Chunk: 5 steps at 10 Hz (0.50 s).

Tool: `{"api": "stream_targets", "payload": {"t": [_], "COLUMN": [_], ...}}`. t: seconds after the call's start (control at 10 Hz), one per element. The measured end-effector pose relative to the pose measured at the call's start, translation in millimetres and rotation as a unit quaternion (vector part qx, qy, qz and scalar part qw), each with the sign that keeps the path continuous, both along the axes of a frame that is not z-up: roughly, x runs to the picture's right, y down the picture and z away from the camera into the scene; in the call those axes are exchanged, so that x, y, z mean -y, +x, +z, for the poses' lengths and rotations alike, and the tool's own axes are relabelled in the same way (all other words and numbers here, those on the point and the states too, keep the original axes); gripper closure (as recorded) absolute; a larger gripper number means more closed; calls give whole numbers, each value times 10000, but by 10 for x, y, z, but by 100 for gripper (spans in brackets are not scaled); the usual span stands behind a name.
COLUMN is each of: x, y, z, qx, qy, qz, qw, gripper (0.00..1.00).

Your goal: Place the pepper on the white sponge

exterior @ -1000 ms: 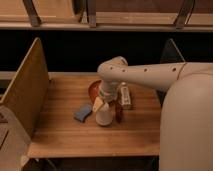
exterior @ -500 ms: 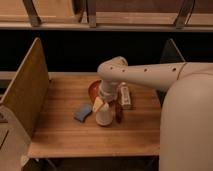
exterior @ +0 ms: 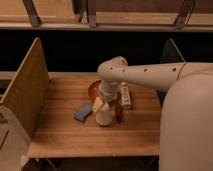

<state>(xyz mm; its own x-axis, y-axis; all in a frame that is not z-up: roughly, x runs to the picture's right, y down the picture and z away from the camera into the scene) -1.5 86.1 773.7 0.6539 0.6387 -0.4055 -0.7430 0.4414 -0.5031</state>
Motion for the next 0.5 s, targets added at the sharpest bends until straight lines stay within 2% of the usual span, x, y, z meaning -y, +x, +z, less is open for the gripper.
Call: {"api": "stream_targets", "payload": {"t": [0.3, 0.5], "x": [12, 125], "y": [2, 85], "z": [1, 47], "qx": [-3, -204], "qy": [26, 206], "qz": [5, 464], "qw": [10000, 9985], "gripper": [20, 20]}}
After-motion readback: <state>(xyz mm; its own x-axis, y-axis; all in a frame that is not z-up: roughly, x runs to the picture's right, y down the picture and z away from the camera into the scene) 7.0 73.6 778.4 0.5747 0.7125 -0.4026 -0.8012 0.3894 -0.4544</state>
